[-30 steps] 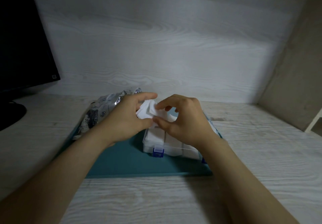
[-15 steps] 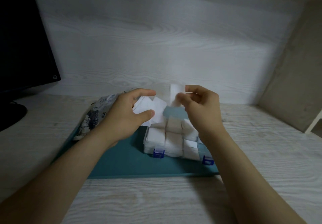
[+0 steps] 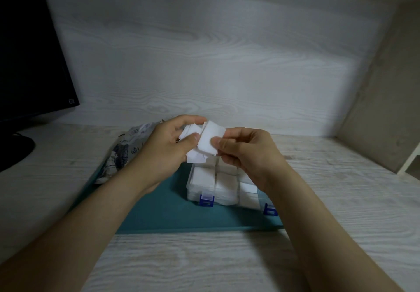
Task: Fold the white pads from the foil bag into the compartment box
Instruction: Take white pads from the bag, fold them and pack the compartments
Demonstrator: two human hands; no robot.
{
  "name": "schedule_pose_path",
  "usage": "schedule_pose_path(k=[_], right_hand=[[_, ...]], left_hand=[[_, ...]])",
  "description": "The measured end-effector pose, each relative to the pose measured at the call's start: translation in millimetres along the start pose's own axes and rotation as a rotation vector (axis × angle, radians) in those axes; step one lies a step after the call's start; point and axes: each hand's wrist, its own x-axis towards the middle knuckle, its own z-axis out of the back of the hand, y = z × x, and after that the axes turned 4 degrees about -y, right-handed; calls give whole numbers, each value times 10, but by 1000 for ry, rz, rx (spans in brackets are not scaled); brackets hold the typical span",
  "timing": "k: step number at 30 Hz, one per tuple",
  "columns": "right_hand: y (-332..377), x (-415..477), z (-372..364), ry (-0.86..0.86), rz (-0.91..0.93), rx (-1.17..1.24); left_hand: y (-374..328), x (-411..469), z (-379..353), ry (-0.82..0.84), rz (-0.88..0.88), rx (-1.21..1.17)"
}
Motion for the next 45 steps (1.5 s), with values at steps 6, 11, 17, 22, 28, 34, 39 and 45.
schedule_pose_path(k=[6,11,17,22,28,34,39,45], right_hand=[[-6,9,-13,-47,42,-57],[-30,13,-33,-40,71,-76],[-33,46,-32,-124,97,-55],[-3,61,36,-101,167,-34],[-49,39,-10,13,264,-177],[-54,33,-17,8,298,-237],[-60,37,-23,54,367,-243],[-102,50,-77,72,422,-359]], left_hand=[[7,9,7,20,5,-34],[1,14,24,12,-33,51],[40,33,66,-33,-97,112],[45,39,93,-55,-111,182],[31,29,92,-34,-120,197],[3,11,82,-23,-117,175],[7,19,88,-12,-121,133],[-6,25,67,9,-104,85]])
